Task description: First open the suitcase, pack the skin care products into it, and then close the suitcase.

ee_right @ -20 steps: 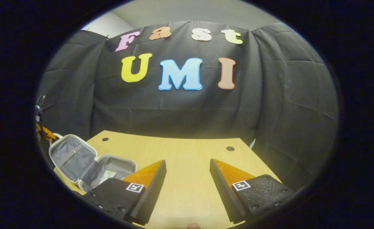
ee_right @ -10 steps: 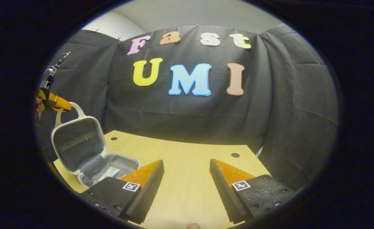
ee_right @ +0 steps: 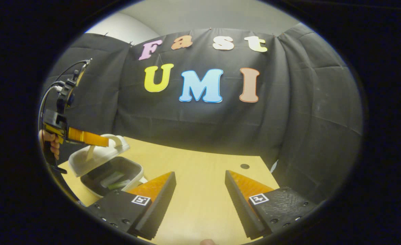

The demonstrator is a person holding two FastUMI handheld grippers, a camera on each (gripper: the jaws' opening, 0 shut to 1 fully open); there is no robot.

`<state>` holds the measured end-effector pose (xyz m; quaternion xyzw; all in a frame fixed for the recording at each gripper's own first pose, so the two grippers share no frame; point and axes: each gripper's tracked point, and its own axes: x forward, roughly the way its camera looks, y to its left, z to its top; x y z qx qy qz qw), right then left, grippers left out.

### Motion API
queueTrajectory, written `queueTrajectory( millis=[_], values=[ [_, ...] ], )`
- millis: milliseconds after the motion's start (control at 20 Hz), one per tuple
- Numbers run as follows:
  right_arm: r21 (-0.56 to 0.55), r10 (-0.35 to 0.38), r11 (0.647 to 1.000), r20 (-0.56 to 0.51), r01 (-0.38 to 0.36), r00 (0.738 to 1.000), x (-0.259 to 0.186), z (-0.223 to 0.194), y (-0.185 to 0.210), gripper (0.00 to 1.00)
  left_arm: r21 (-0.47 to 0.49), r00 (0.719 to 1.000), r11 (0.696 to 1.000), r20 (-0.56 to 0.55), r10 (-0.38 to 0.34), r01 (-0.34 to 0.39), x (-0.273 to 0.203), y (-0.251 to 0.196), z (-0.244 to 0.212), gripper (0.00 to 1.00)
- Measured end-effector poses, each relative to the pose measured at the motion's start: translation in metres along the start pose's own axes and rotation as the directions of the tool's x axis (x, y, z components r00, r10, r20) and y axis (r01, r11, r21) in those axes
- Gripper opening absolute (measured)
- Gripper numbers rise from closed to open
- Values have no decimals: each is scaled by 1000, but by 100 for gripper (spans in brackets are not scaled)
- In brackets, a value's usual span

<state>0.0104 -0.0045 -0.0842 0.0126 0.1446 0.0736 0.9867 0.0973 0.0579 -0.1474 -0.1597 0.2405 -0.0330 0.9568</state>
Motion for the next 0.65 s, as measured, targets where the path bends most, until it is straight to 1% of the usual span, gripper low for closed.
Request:
queueTrajectory(
  millis=[100,200,300,450,550,600,650],
  values=[
    [14,16,1000,-15,-16,1000,-3,-7,-6,90,16,999,1000,-30,15,-14,20,-12,-29,13],
    [28,19,999,-24,-19,1000,-6,-10,-12,89,40,996,999,-82,40,-37,34,-19,-57,13],
    [53,3,999,-12,-2,1000,-10,-7,-17,89,73,989,996,-134,64,-54,42,-26,-82,13],
    [71,-44,996,-11,45,999,-14,-6,-24,89,143,986,988,-145,80,-59,49,-31,-98,13],
    [71,-62,995,-20,64,998,-20,-8,-25,89,143,987,989,-154,53,-31,51,-34,-110,14],
    [70,-79,994,-20,80,997,-22,-7,-27,89,147,988,989,-149,47,-25,50,-33,-113,17],
    [68,-96,993,-26,98,995,-22,-9,-29,89,140,990,990,-141,18,2,47,-39,-114,19]
  ],
)
